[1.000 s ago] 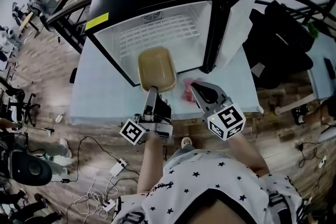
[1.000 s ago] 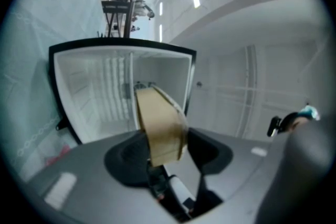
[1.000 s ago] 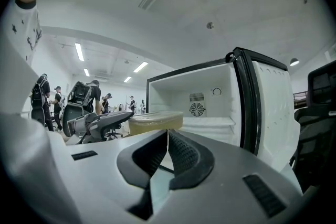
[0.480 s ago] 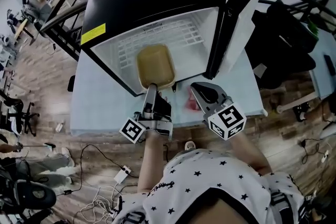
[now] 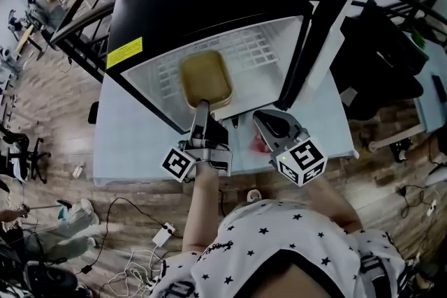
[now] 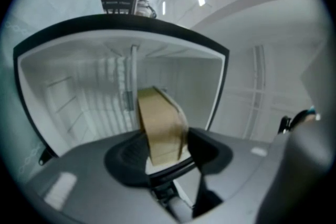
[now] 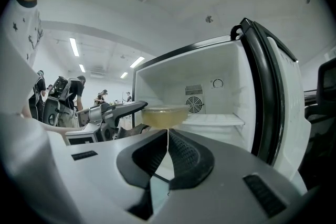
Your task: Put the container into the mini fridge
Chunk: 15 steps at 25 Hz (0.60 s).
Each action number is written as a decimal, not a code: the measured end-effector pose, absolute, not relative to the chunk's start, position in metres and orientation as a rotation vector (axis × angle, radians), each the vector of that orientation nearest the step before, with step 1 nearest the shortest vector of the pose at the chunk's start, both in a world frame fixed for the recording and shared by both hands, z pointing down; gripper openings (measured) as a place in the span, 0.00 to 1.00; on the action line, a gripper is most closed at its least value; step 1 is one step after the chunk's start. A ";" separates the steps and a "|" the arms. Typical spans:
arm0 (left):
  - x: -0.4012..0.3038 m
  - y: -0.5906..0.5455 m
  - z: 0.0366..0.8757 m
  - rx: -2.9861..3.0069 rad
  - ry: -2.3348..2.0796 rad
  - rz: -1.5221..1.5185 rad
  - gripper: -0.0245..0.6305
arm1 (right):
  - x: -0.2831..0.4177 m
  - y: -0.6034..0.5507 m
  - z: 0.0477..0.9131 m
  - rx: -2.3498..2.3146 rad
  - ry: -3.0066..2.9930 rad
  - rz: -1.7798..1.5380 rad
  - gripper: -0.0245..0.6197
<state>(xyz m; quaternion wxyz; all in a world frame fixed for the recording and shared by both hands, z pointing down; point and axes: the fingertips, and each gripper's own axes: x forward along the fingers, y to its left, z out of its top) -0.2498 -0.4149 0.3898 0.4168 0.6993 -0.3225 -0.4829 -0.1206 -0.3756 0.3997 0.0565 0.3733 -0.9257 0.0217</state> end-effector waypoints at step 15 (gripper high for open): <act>-0.263 -0.464 0.390 1.677 -0.885 -1.227 0.38 | -0.134 -0.390 0.406 1.128 -2.815 0.097 0.07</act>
